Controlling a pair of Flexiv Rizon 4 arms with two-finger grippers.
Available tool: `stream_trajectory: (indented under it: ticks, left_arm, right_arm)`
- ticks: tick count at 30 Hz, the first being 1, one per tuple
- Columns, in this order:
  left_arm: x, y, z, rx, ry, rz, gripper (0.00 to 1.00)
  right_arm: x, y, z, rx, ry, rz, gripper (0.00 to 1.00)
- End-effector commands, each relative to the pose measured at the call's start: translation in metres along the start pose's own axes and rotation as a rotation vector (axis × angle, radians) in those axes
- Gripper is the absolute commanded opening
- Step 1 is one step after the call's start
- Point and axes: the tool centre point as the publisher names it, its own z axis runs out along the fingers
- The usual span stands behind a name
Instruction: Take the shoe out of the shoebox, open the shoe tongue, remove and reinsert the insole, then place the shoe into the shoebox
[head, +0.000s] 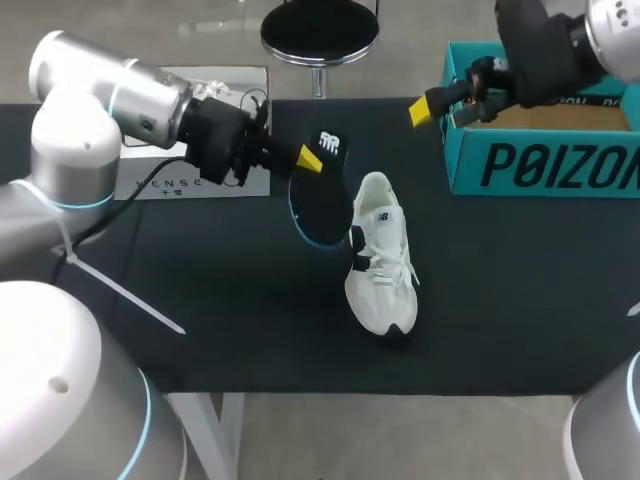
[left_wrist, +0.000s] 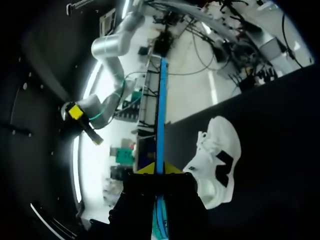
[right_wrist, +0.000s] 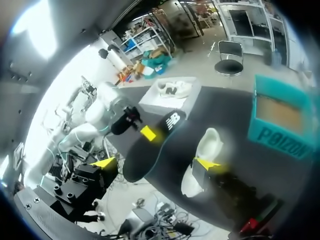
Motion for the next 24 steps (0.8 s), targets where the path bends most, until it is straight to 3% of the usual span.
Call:
stream_trajectory:
  ticks: [1, 10, 18, 24]
  left_arm:
    - [-0.004, -0.005, -0.001, -0.127, 0.216, 0.557, 0.00]
    - [-0.004, -0.005, -0.001, -0.127, 0.216, 0.557, 0.00]
    - [-0.004, -0.005, -0.001, -0.127, 0.216, 0.557, 0.00]
    - [0.006, 0.000, -0.004, -0.056, 0.060, 0.429, 0.00]
  right_arm:
    - [-0.011, -0.012, 0.008, -0.034, 0.086, 0.014, 1.00]
    - [-0.020, -0.017, 0.024, -0.078, 0.217, 0.056, 1.00]
    - [-0.018, -0.017, 0.027, -0.069, 0.235, 0.064, 1.00]
    - [-0.016, -0.017, 0.025, -0.055, 0.228, 0.064, 1.00]
